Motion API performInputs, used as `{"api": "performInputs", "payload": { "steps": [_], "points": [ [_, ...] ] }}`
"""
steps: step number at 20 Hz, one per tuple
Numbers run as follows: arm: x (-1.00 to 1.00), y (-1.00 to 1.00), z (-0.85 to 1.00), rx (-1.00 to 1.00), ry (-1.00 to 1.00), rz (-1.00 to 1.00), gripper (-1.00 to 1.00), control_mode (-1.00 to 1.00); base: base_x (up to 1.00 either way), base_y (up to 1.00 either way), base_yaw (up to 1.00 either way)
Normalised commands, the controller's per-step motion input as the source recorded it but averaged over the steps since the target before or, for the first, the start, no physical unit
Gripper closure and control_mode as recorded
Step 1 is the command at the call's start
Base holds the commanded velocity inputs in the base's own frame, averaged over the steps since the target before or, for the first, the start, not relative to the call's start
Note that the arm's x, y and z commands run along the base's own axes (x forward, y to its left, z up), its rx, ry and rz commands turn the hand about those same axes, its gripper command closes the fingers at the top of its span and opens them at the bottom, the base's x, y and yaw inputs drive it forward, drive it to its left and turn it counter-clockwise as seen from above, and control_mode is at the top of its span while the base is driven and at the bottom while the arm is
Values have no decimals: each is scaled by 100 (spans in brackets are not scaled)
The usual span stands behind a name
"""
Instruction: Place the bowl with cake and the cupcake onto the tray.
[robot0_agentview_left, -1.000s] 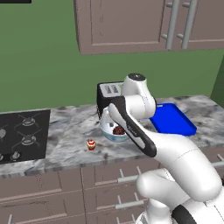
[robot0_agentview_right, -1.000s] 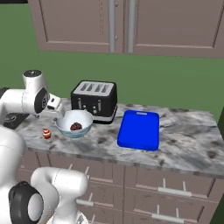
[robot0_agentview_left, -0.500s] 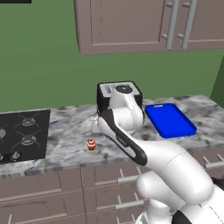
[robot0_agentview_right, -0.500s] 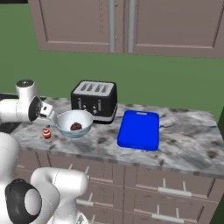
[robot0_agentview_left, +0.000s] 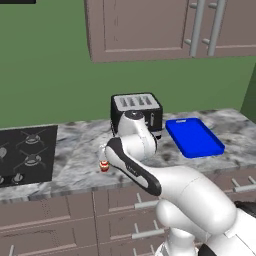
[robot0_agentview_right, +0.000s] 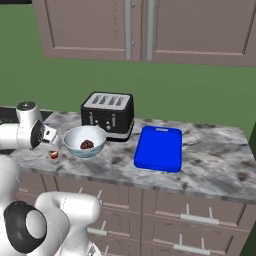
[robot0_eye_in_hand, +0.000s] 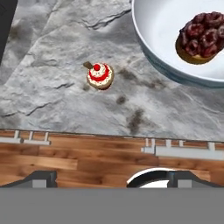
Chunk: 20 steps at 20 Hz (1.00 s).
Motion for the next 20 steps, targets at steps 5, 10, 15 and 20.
{"api": "performInputs", "payload": {
  "steps": [5,10,15,20],
  "points": [
    [14,3,-25,0,0,0,-100,-100,0,0,0],
    [21,11,-20,0,0,0,-100,-100,0,0,0],
    [20,15,-17,0,0,0,-100,-100,0,0,0],
    [30,2,-9,0,0,0,-100,-100,0,0,0]
  ]
}}
